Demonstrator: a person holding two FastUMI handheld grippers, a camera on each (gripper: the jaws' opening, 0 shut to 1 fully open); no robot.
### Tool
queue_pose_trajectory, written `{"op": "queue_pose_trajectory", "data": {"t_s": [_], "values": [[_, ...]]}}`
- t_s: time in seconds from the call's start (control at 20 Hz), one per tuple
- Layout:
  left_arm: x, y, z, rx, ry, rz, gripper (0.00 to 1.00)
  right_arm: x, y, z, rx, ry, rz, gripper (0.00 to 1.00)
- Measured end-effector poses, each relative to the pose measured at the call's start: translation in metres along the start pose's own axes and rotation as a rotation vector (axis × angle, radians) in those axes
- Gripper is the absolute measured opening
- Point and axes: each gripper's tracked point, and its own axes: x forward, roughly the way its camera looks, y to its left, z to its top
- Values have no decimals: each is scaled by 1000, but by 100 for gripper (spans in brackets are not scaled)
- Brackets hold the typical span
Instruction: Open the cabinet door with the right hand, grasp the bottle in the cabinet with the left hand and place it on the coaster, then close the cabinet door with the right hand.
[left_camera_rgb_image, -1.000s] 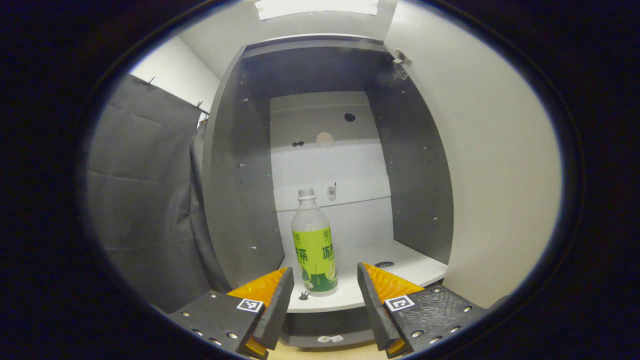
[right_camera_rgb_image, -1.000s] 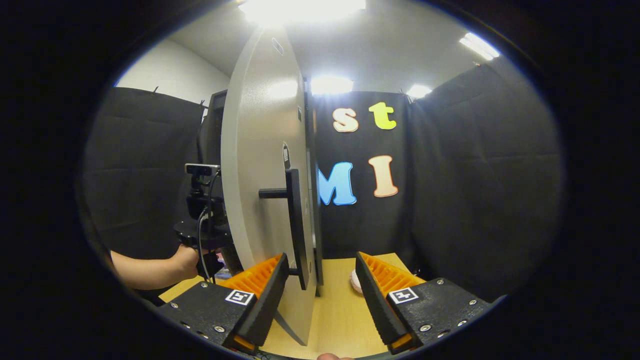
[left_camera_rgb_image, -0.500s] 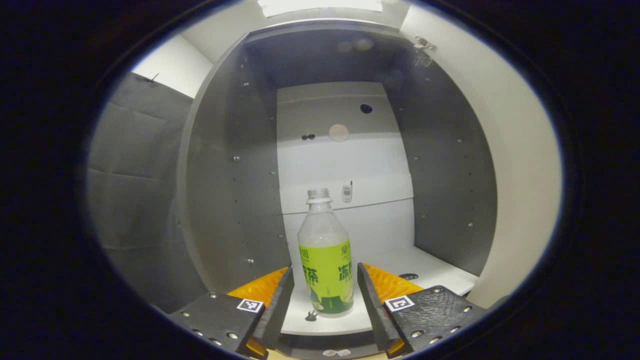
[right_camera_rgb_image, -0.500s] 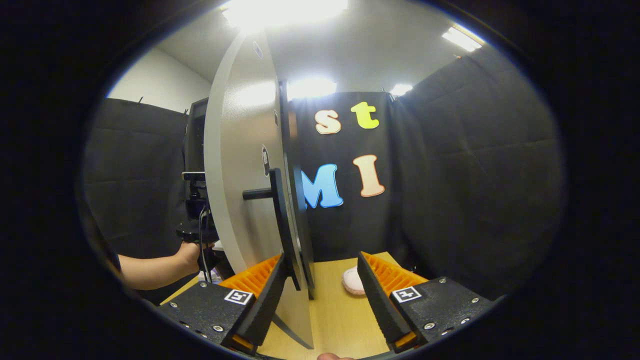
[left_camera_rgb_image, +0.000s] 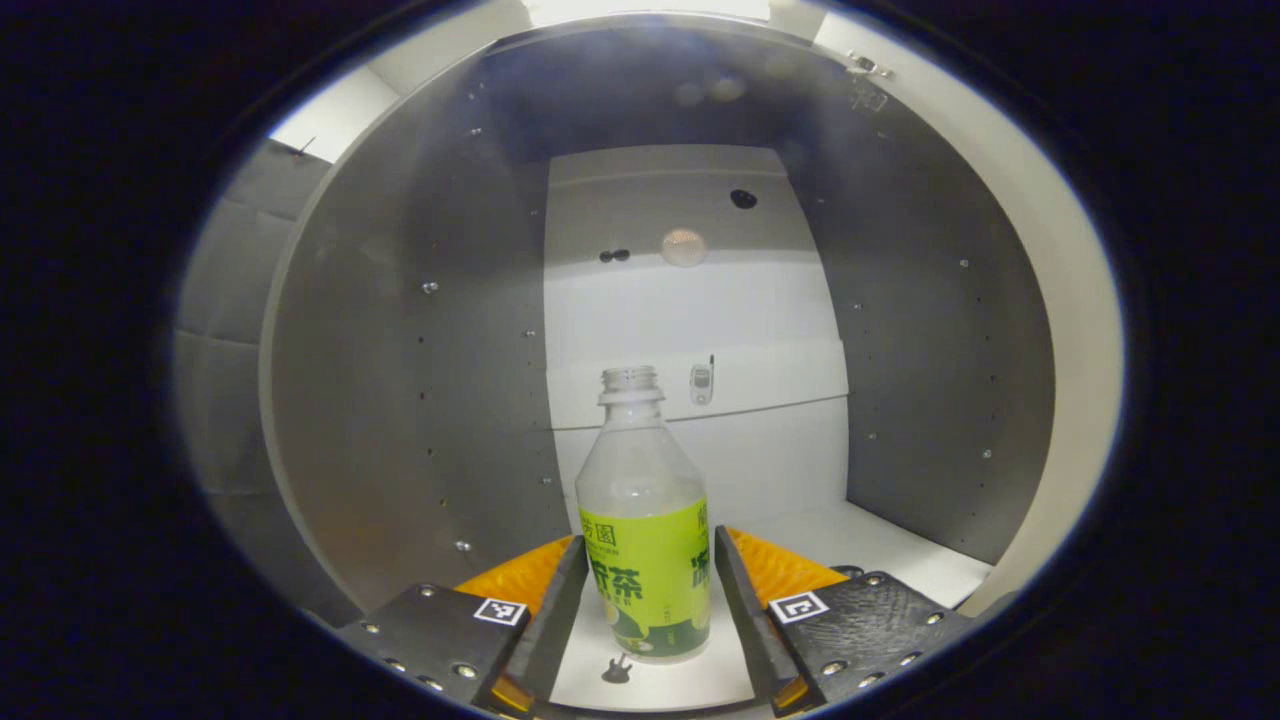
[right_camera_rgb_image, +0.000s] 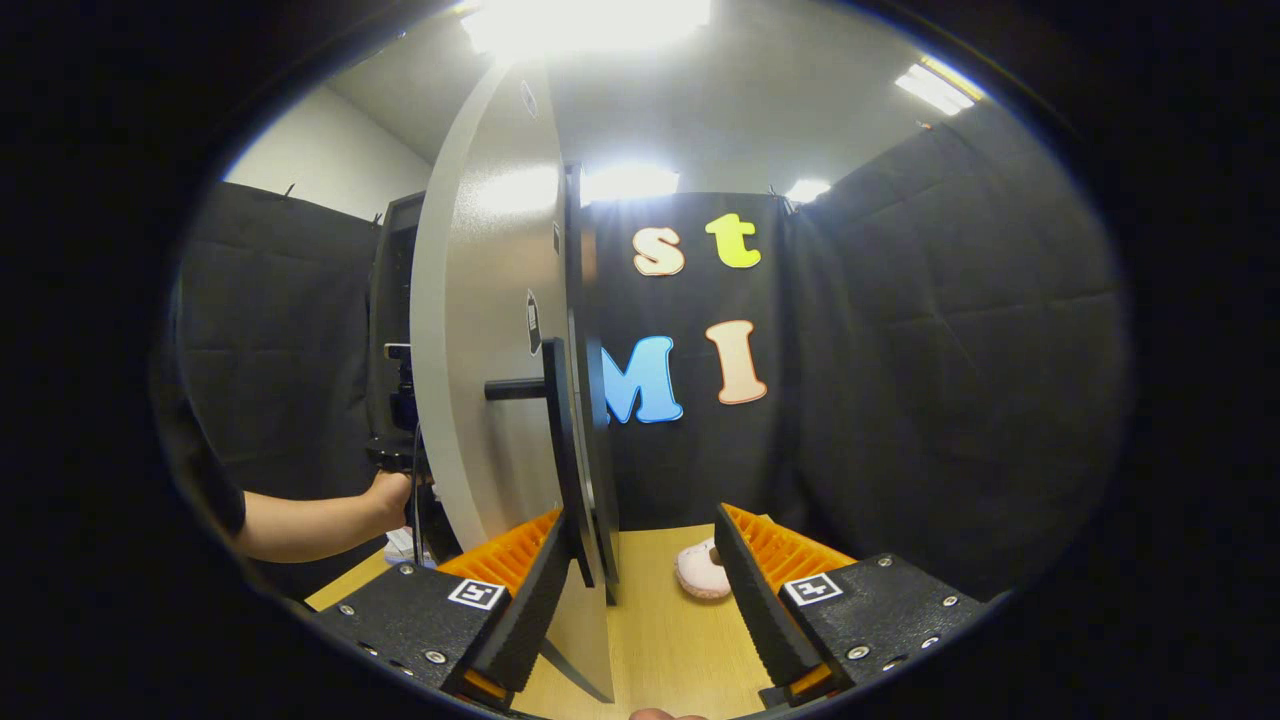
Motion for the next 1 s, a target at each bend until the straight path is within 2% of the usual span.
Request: {"op": "queue_pose_trajectory", "data": {"t_s": [0.05,0.1,0.2,0.3,0.35,0.6,0.8,0.85,0.9,1.0], "values": [[3,-2,-1,-3,3,-1,66,0,0,0,-3,-1,0,82],[8,-3,-2,-10,8,-5,67,0,0,0,-5,-2,-4,86],[14,4,-4,-13,13,12,65,0,-1,0,-4,-1,-8,86],[16,6,-5,-4,14,16,78,-1,0,-1,-6,0,-8,86],[14,7,-6,-3,15,15,67,-1,0,-1,-9,0,-8,86],[-5,17,12,-14,-14,37,67,-4,-2,1,-13,2,12,86],[-39,17,34,2,-42,53,67,-6,-8,3,-31,-22,73,91],[-49,20,37,5,-47,64,60,-3,-8,1,-20,-19,104,92],[-60,22,42,2,-50,74,73,-3,-8,2,-10,-14,136,95],[-81,25,50,-6,-50,101,73,0,-7,1,-13,-5,202,96]]}}
